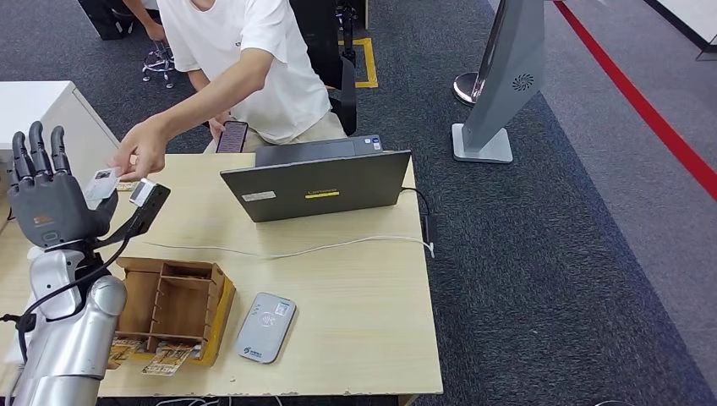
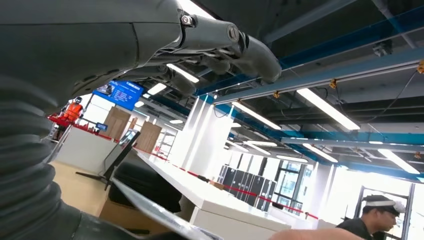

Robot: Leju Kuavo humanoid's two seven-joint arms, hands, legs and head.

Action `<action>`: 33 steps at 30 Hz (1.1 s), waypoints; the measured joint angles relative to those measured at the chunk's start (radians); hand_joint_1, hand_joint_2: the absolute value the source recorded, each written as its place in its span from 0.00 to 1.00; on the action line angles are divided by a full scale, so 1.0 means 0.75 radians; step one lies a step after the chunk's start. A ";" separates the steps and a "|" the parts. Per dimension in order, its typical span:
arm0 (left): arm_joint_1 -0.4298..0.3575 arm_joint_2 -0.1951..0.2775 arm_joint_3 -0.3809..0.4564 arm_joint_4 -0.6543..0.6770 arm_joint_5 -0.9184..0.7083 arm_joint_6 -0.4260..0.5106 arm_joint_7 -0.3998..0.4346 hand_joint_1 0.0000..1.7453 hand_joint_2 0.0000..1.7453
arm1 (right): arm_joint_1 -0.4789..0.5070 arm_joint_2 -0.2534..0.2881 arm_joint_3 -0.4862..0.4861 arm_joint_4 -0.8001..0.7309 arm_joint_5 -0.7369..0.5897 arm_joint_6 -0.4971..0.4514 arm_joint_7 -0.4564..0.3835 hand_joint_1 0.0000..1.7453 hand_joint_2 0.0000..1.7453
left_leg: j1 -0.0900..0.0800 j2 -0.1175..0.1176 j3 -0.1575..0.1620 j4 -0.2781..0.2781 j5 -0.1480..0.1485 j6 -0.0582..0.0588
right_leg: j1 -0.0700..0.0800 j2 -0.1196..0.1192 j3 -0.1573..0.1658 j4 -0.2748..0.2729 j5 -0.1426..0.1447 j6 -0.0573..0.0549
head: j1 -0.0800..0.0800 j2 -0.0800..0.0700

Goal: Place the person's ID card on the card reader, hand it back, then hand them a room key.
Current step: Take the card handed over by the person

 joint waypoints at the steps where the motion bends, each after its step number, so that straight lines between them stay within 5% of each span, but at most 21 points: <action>1: 0.000 0.000 0.000 0.003 0.005 -0.006 -0.006 1.00 0.50 | 0.000 0.000 0.000 0.000 0.000 0.000 0.000 0.00 1.00 | 0.000 0.000 0.000 0.000 0.000 0.000 | 0.000 0.000 0.000 0.000 0.000 0.000 | 0.000 0.000; 3: 0.000 0.000 0.000 0.008 0.017 -0.018 -0.017 1.00 0.00 | 0.000 0.000 0.000 0.000 0.001 0.000 0.000 0.00 1.00 | 0.000 0.000 0.000 0.000 0.000 0.000 | 0.000 0.000 0.000 0.000 0.000 0.000 | 0.000 0.000; 33: 0.000 -0.006 0.000 0.013 0.030 -0.044 -0.027 1.00 0.00 | 0.000 0.000 0.000 0.000 0.003 0.000 -0.001 0.00 1.00 | 0.000 0.001 -0.001 0.000 0.000 0.000 | 0.000 0.000 -0.001 0.001 0.000 0.000 | 0.000 0.000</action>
